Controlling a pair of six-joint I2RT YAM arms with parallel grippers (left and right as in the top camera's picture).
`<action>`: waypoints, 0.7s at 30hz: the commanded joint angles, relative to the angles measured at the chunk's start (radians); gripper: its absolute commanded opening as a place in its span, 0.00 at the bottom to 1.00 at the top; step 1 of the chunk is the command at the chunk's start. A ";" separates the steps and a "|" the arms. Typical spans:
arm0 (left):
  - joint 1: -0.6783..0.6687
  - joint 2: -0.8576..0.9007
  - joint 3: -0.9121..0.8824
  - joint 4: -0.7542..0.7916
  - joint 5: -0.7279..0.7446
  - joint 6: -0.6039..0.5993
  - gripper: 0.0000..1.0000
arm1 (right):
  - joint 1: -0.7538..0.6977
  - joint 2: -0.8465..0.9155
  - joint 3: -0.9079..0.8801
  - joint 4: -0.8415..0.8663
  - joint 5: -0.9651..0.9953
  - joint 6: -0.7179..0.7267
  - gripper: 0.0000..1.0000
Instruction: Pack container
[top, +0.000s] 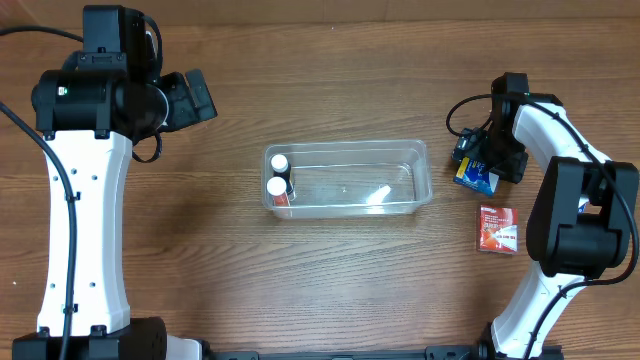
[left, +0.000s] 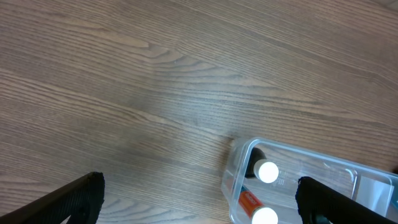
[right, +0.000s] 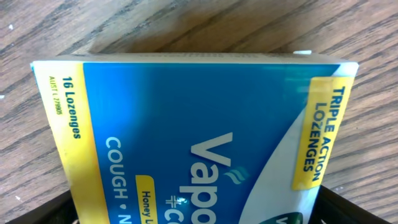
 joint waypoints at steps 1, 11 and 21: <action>0.005 0.008 -0.005 0.004 0.015 0.016 1.00 | 0.000 0.008 -0.016 0.006 0.005 -0.006 0.86; 0.005 0.008 -0.005 0.004 0.015 0.016 1.00 | 0.000 0.006 0.029 -0.019 0.005 -0.006 0.75; 0.005 0.008 -0.005 0.004 0.014 0.016 1.00 | 0.014 -0.108 0.214 -0.200 -0.016 -0.006 0.73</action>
